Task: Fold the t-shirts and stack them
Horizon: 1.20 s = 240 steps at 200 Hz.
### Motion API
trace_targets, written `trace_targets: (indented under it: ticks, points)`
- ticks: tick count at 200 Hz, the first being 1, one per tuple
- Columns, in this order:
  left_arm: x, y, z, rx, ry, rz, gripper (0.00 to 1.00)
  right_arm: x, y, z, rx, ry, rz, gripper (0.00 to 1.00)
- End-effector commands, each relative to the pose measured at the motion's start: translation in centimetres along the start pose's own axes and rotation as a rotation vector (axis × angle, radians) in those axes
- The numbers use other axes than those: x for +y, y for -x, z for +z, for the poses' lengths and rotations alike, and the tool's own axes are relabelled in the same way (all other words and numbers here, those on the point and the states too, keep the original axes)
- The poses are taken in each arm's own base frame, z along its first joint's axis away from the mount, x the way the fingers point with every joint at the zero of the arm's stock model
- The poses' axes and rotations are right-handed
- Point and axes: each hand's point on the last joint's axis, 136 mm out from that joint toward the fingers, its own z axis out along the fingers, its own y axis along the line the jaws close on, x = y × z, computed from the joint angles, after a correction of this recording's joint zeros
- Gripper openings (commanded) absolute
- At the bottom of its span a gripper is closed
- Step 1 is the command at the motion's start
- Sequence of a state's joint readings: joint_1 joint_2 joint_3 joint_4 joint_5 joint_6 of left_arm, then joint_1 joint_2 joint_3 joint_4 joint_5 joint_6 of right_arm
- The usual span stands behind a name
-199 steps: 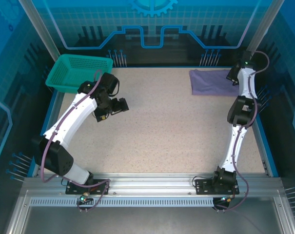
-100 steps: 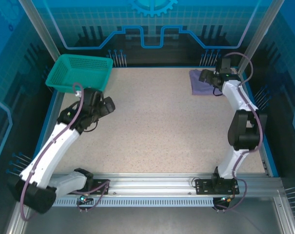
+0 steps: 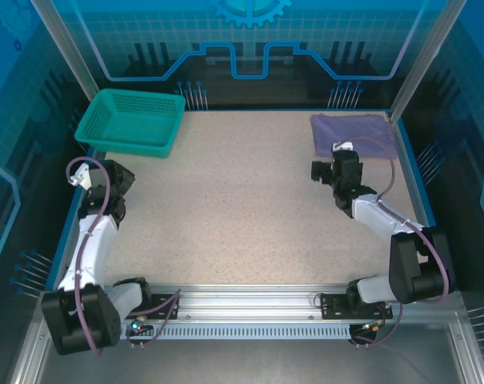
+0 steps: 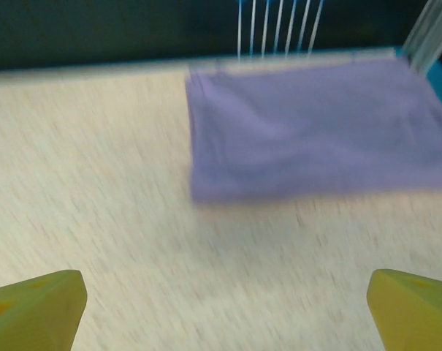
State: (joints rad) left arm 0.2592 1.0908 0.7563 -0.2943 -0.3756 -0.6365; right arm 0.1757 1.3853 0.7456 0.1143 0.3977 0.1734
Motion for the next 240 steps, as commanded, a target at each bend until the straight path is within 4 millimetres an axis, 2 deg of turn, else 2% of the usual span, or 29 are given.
trace_targets:
  ticks: [1,5,14,25,42,51,66,86,98,112,128,143,158,167,198,227,240]
  points:
    - [-1.5,-0.6,2.0,0.036,-0.081,0.079,0.99,-2.2,1.0,-1.4,-0.053,-0.058,-0.047,1.00]
    - [-1.3,-0.8,2.4,0.042,-0.073,0.083,0.99,-2.2,0.1,-1.6,-0.040,-0.021,-0.040,1.00]
    - [-1.0,-1.7,3.4,0.061,-0.065,0.100,0.99,-2.0,-0.6,-2.2,-0.052,0.077,-0.014,1.00]
    - [-2.0,-2.9,4.0,0.087,-0.126,0.214,0.99,-1.8,-1.6,-2.8,-0.077,0.158,0.014,1.00]
    - [-1.7,-4.3,4.6,0.076,-0.091,0.314,0.99,-2.8,-3.1,-2.4,-0.050,0.125,0.052,1.00]
    - [-1.7,-4.8,4.6,0.045,-0.105,0.366,0.99,-2.5,-3.9,-2.0,-0.022,0.135,0.042,1.00]
    - [-3.2,-5.5,4.1,-0.063,-0.212,0.476,0.99,-1.6,-4.6,-1.6,-0.021,0.157,0.016,1.00]
    - [-3.6,-6.8,4.1,-0.078,-0.251,0.489,0.99,-0.5,-4.3,-1.2,-0.095,0.173,-0.013,1.00]
    - [-4.7,-8.1,4.0,-0.098,-0.327,0.533,0.99,0.3,-3.8,-0.7,-0.105,0.178,-0.045,1.00]
    - [-6.5,-8.3,4.0,-0.126,-0.390,0.569,0.99,1.4,-3.0,-0.2,-0.142,0.210,-0.077,1.00]
    - [-7.8,-8.0,4.9,-0.134,-0.407,0.568,0.99,2.2,-2.5,0.7,-0.144,0.214,-0.152,1.00]
    - [-8.2,-8.2,6.1,-0.075,-0.371,0.564,0.99,1.9,-2.5,1.3,-0.161,0.228,-0.137,1.00]
    - [-8.3,-8.3,6.4,-0.069,-0.368,0.529,0.99,1.2,-3.0,1.7,-0.166,0.243,-0.090,1.00]
    - [-8.9,-8.2,5.9,-0.123,-0.394,0.521,0.99,1.2,-3.1,1.3,-0.194,0.244,-0.087,1.00]
    - [-11.1,-10.9,4.3,-0.170,-0.542,0.643,0.99,1.6,-3.5,-0.2,-0.279,0.257,-0.111,1.00]
    - [-10.3,-12.1,3.2,-0.260,-0.621,0.648,0.99,2.9,-4.5,-1.3,-0.363,0.292,-0.176,1.00]
    - [-10.0,-12.0,2.7,-0.298,-0.615,0.643,0.99,3.0,-4.6,-1.3,-0.353,0.287,-0.183,1.00]
